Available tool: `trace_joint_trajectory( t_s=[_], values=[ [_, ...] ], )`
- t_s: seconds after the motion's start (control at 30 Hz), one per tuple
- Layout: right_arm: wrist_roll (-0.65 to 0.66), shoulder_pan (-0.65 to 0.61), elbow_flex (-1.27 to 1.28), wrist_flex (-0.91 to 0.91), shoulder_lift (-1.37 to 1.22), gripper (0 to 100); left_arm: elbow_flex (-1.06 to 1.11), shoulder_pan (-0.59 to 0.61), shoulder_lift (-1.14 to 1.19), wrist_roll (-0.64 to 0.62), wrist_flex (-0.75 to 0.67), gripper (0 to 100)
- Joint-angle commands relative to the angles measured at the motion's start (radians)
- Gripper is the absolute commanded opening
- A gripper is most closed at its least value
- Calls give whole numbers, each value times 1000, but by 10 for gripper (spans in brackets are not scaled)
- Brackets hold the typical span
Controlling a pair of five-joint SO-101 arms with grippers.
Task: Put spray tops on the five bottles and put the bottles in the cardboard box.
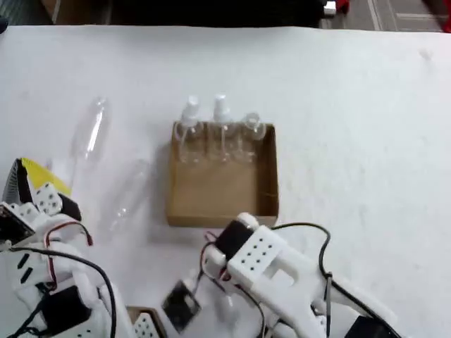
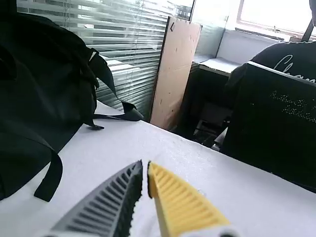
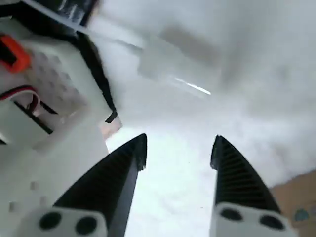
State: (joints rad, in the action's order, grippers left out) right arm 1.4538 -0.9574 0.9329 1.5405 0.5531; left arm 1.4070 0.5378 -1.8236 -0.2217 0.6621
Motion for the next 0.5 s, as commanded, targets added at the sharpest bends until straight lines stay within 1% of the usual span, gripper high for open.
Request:
trace_joint_trajectory(
  t_s=[0.0,0.1,0.17,0.33,0.47],
  values=[
    [87,-44,-9,5,8,196,31,36,-7,-15,-100,26],
    [169,-50,-11,-8,8,197,51,84,-7,-18,-141,24],
    [203,-82,-9,-36,4,197,51,97,-7,-18,-141,24],
    [201,-183,-2,-97,-2,197,55,93,-7,-20,-141,25],
    [201,-176,6,-125,-8,197,55,93,-7,-20,-140,26]
  ],
)
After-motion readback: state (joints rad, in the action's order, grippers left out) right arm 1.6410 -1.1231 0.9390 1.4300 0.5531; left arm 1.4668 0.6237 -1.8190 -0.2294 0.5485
